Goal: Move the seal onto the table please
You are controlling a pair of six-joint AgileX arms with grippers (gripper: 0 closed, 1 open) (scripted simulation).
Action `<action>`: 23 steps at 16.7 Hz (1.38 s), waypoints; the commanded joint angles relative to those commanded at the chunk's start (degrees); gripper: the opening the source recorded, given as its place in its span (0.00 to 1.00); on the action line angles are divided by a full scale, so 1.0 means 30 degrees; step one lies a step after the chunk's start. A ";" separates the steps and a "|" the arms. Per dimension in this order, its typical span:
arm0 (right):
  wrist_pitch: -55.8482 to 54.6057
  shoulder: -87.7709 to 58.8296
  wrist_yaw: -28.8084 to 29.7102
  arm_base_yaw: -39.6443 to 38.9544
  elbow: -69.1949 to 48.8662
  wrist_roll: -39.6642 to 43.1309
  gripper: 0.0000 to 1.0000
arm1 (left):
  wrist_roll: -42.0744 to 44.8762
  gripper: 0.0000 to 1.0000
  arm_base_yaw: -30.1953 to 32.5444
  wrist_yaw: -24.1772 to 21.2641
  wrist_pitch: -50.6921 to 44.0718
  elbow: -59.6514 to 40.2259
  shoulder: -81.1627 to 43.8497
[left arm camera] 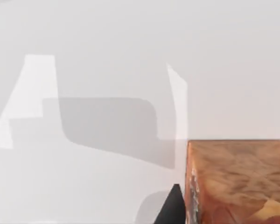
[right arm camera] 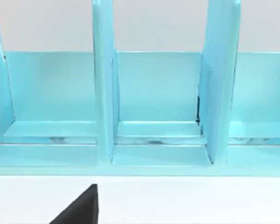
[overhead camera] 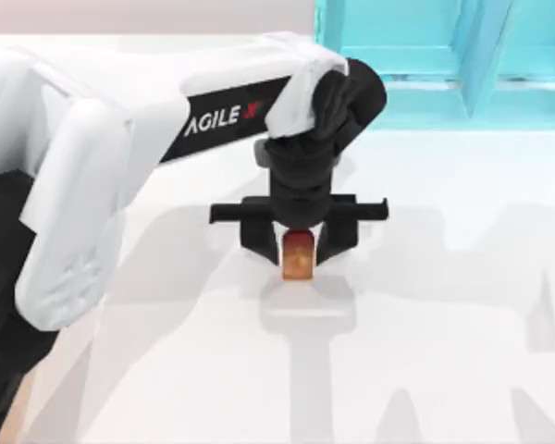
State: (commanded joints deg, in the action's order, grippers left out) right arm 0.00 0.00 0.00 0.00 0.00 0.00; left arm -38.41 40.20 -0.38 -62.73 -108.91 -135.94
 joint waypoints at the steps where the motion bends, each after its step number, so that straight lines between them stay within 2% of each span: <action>1: 0.0000 0.0000 0.0000 0.0000 0.0000 0.0000 1.00 | 0.0000 0.75 0.0000 0.0000 0.0000 0.0000 0.0000; 4: 0.0000 0.0000 0.0000 0.0000 0.0000 0.0000 1.00 | 0.0000 0.98 0.0000 0.0000 0.0000 0.0000 0.0000; 5: 0.0000 0.0000 0.0000 0.0000 0.0000 0.0000 1.00 | 0.0000 1.00 0.0000 0.0000 0.0000 0.0000 0.0000; 16: 0.0000 0.0000 0.0000 0.0000 0.0000 0.0000 1.00 | -0.0045 1.00 -0.0002 -0.0057 -0.0675 -0.0711 -0.0225; 19: 0.0000 0.0000 0.0000 0.0000 0.0000 0.0000 1.00 | -0.0139 1.00 0.0062 -0.0244 -0.2827 -0.3231 -0.0774; 23: 0.0000 0.0000 0.0000 0.0000 0.0000 0.0000 1.00 | -0.0196 1.00 0.0103 -0.0392 -0.7097 -0.8885 -0.1468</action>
State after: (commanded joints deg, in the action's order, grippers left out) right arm 0.00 0.00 0.00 0.00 0.00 0.00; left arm -39.00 40.50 -1.56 -84.02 -135.56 -140.35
